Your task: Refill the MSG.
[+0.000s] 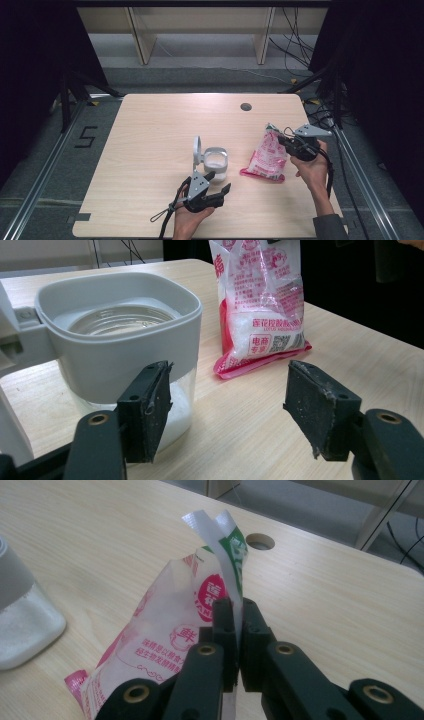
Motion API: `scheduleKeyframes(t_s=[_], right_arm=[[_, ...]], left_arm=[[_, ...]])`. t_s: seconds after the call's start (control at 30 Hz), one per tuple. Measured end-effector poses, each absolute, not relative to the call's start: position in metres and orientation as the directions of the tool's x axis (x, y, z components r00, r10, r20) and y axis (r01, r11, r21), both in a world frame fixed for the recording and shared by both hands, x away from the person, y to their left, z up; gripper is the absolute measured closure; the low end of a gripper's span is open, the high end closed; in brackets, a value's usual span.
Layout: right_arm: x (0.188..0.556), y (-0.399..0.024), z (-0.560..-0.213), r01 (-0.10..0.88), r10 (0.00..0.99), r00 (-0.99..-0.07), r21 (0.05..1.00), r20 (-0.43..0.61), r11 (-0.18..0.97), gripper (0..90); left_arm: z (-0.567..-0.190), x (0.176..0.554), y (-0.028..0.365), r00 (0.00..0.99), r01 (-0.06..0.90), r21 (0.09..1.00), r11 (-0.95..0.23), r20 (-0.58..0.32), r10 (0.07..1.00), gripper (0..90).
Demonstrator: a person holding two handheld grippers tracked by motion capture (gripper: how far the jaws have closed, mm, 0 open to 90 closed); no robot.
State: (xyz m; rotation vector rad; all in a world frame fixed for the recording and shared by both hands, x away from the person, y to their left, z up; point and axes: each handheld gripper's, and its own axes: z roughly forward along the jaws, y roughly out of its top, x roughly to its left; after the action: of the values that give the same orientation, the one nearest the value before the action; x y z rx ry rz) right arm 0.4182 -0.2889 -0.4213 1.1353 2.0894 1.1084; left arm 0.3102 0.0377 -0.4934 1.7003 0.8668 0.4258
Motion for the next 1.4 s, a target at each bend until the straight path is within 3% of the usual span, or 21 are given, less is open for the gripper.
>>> scheduleKeyframes(t_s=[0.1,0.2,0.37,0.53,0.77,1.03,1.07,1.13,1.4], right_arm=[[0.422,-0.291,-0.425,0.418,0.86,-0.507,0.854,-0.065,0.311,87.6],[0.421,-0.289,-0.427,0.478,0.876,-0.482,0.836,-0.006,0.269,87.6],[0.426,-0.289,-0.431,0.486,0.885,-0.466,0.839,0.011,0.246,87.5],[0.429,-0.293,-0.435,0.47,0.885,-0.465,0.845,-0.01,0.256,85.9],[0.428,-0.295,-0.443,0.527,0.898,-0.43,0.833,0.09,0.169,84.5],[0.432,-0.299,-0.447,0.512,0.893,-0.442,0.841,0.083,0.176,83.0],[0.429,-0.296,-0.447,0.546,0.902,-0.413,0.827,0.126,0.134,82.5],[0.432,-0.299,-0.448,0.52,0.898,-0.43,0.839,0.094,0.162,81.3],[0.431,-0.301,-0.452,0.545,0.905,-0.407,0.828,0.122,0.133,71.6]], left_arm=[[-0.492,0.31,0.039,0.667,0.321,0.942,-0.099,-0.151,0.729,34.1],[-0.49,0.309,0.044,0.666,0.316,0.944,-0.094,-0.151,0.73,34.2],[-0.487,0.309,0.052,0.653,0.317,0.943,-0.104,-0.138,0.745,34.1],[-0.486,0.309,0.059,0.643,0.322,0.941,-0.107,-0.134,0.754,34.1],[-0.483,0.31,0.066,0.641,0.323,0.941,-0.1,-0.139,0.755,33.7],[-0.484,0.313,0.072,0.636,0.329,0.938,-0.109,-0.135,0.76,33.7],[-0.484,0.314,0.073,0.635,0.335,0.935,-0.118,-0.131,0.762,33.7],[-0.484,0.312,0.076,0.627,0.338,0.934,-0.114,-0.133,0.768,33.7],[-0.483,0.313,0.084,0.625,0.325,0.937,-0.128,-0.111,0.772,34.6]])
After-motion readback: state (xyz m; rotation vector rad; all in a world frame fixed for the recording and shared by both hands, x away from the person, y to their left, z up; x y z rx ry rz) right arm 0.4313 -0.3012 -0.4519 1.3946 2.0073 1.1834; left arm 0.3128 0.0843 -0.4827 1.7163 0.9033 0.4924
